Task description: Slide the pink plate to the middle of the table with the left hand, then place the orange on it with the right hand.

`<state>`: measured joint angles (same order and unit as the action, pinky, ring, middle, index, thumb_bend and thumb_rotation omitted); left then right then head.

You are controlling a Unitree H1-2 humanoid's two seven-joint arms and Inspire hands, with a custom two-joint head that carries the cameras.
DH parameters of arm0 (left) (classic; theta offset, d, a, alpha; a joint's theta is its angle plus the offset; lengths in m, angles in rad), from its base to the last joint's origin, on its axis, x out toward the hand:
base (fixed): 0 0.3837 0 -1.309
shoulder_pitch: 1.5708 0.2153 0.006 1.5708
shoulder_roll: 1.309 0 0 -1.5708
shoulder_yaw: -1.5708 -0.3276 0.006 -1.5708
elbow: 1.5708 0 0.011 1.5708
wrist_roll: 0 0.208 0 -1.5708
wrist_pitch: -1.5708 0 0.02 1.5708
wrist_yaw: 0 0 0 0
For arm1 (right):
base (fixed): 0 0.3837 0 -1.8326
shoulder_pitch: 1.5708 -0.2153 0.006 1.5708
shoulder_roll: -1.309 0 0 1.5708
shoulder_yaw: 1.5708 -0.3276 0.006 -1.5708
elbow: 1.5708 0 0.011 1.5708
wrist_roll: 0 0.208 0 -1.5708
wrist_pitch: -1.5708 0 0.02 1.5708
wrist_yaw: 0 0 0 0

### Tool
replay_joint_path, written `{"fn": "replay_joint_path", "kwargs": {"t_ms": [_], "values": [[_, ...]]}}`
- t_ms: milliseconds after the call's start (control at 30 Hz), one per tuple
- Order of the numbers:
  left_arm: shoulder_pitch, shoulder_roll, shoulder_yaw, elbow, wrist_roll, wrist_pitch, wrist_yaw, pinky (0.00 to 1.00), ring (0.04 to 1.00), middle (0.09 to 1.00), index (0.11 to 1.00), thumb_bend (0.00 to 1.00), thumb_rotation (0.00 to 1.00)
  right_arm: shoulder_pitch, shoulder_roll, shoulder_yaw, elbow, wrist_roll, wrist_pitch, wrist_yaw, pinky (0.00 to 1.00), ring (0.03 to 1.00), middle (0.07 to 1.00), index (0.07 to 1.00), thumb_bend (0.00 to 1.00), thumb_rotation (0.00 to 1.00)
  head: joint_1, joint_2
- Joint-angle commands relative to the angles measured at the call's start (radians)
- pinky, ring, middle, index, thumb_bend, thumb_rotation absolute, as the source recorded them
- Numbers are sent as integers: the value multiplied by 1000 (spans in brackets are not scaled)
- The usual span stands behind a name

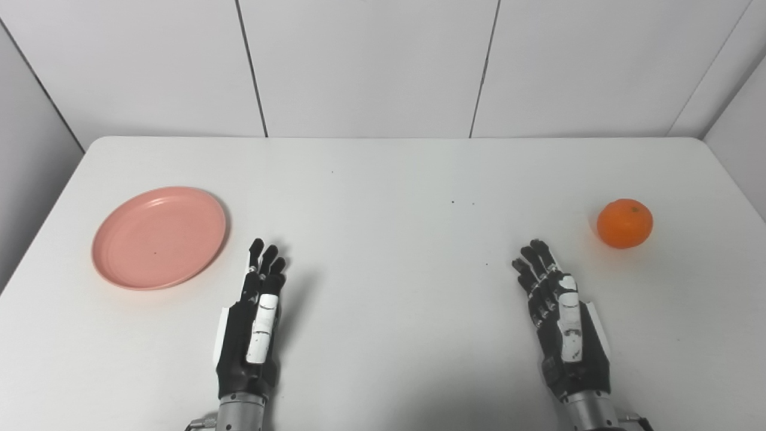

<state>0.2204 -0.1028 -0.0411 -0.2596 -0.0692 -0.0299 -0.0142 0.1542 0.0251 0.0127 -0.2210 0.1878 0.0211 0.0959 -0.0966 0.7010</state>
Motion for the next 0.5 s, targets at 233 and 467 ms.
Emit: {"fn": "replay_joint_path", "kwargs": {"t_ms": [233, 467], "values": [[180, 38, 2, -42, -11, -4, -19, 1000, 973, 985, 991, 708, 794, 31, -1, 7, -5, 2, 15, 1, 997, 919, 932, 928, 831, 970, 0, 0], [176, 37, 0, -35, -5, -9, -17, 1000, 975, 986, 993, 697, 803, 30, -2, 5, -2, 3, 17, 2, 993, 916, 929, 928, 825, 971, 4, -3]]}}
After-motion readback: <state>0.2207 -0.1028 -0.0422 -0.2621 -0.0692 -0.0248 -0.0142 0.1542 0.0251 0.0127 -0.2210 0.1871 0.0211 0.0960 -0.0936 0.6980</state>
